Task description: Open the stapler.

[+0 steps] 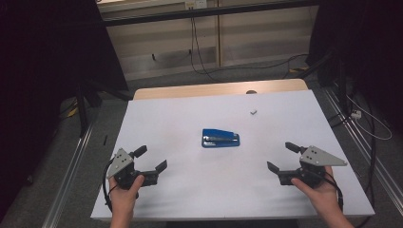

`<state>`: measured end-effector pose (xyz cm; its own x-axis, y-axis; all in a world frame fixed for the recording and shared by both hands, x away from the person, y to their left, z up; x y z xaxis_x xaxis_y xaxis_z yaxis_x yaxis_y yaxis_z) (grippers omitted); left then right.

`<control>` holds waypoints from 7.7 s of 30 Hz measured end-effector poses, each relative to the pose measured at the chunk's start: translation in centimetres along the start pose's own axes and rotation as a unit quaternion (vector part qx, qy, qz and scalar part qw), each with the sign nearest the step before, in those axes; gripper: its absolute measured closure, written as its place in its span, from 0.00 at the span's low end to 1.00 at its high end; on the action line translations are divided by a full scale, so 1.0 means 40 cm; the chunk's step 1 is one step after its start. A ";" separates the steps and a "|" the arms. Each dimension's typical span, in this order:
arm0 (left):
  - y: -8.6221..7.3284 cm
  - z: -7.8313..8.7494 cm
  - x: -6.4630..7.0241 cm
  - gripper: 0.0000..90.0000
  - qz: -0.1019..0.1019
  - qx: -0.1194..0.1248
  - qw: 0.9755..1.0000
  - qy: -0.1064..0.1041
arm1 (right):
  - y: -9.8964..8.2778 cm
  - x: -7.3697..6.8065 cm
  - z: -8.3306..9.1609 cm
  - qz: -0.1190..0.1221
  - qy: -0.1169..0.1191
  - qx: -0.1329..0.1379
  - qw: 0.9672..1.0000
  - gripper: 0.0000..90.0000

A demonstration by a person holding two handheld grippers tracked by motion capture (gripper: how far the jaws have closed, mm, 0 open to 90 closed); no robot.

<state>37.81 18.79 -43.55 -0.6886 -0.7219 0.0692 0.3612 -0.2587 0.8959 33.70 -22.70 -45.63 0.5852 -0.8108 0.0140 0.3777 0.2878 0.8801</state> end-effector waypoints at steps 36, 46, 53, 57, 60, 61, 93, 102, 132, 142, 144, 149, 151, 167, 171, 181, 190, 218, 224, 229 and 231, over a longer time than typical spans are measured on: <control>0.065 -0.108 0.061 0.05 -0.015 -0.013 0.999 -0.047 | 0.055 -0.009 -0.050 0.000 0.020 -0.003 1.000 0.07; 0.076 -0.138 0.074 0.05 -0.022 -0.020 0.998 -0.056 | 0.070 -0.009 -0.064 0.001 0.023 -0.002 1.000 0.07; 0.083 -0.153 0.078 0.05 -0.020 -0.022 0.998 -0.060 | 0.077 -0.013 -0.079 0.008 0.021 -0.007 1.000 0.07; 0.088 -0.168 0.083 0.05 -0.021 -0.021 0.998 -0.063 | 0.087 -0.024 -0.093 0.008 0.026 -0.007 1.000 0.07; 0.090 -0.173 0.084 0.05 -0.021 -0.021 0.997 -0.064 | 0.095 -0.031 -0.102 0.010 0.030 -0.006 0.999 0.07; 0.094 -0.176 0.085 0.05 -0.021 -0.021 0.997 -0.065 | 0.097 -0.034 -0.106 0.010 0.030 -0.006 0.999 0.07; 0.106 -0.237 0.067 0.07 -0.007 -0.026 0.997 -0.068 | 0.137 -0.081 -0.209 0.019 0.044 -0.022 0.999 0.14; 0.123 -0.248 0.065 0.08 -0.015 -0.034 0.997 -0.061 | 0.154 -0.099 -0.235 0.027 0.056 -0.027 0.998 0.26; 0.125 -0.334 0.026 0.08 -0.004 -0.070 0.996 -0.055 | 0.166 -0.143 -0.332 0.040 0.108 -0.083 0.990 0.94; 0.124 -0.338 0.028 0.05 0.002 -0.074 0.995 -0.071 | 0.169 -0.151 -0.376 0.058 0.108 -0.114 0.986 1.00; 0.121 -0.342 0.031 0.05 0.001 -0.079 0.994 -0.072 | 0.171 -0.155 -0.384 0.059 0.109 -0.119 0.985 1.00; 0.117 -0.348 0.026 0.06 -0.013 -0.090 0.994 -0.060 | 0.172 -0.162 -0.404 0.066 0.106 -0.128 0.984 1.00; 0.111 -0.348 0.023 0.09 -0.020 -0.097 0.993 -0.058 | 0.171 -0.166 -0.418 0.071 0.106 -0.134 0.983 1.00; 0.086 -0.356 0.016 0.46 -0.026 -0.135 0.989 -0.057 | 0.143 -0.169 -0.476 0.086 0.094 -0.161 0.979 1.00; 0.077 -0.360 0.012 0.63 -0.027 -0.147 0.987 -0.061 | 0.142 -0.170 -0.482 0.090 0.091 -0.163 0.978 1.00; 0.056 -0.373 0.013 0.89 -0.029 -0.171 0.982 -0.071 | 0.143 -0.168 -0.490 0.098 0.083 -0.167 0.978 1.00; 0.042 -0.398 0.023 1.00 -0.019 -0.182 0.980 -0.082 | 0.139 -0.164 -0.488 0.084 0.086 -0.161 0.980 1.00; 0.040 -0.433 0.034 1.00 -0.018 -0.188 0.978 -0.087 | 0.135 -0.163 -0.485 0.074 0.083 -0.155 0.982 1.00; 0.054 -0.430 0.038 1.00 -0.023 -0.182 0.979 -0.089 | 0.134 -0.161 -0.485 0.070 0.082 -0.154 0.982 1.00; 0.059 -0.427 0.039 1.00 -0.024 -0.178 0.980 -0.087 | 0.134 -0.161 -0.485 0.067 0.083 -0.152 0.983 1.00; 0.067 -0.424 0.042 1.00 -0.023 -0.171 0.981 -0.088 | 0.134 -0.161 -0.485 0.067 0.081 -0.152 0.983 1.00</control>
<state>48.31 5.99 -48.47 -0.7966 -0.5894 0.1343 0.4960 -0.5103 0.7026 45.88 -6.04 -50.21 0.7419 -0.6701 0.0228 0.4720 0.5461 0.6921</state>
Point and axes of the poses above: each handheld gripper's, and its own axes: z roughly backward along the jaws, y roughly out of its top, x roughly to its right, the point moved 7 cm from there along -z, roughly forward along the jaws, and after that the axes turned 11 degrees about -x, right-handed, at the moved point
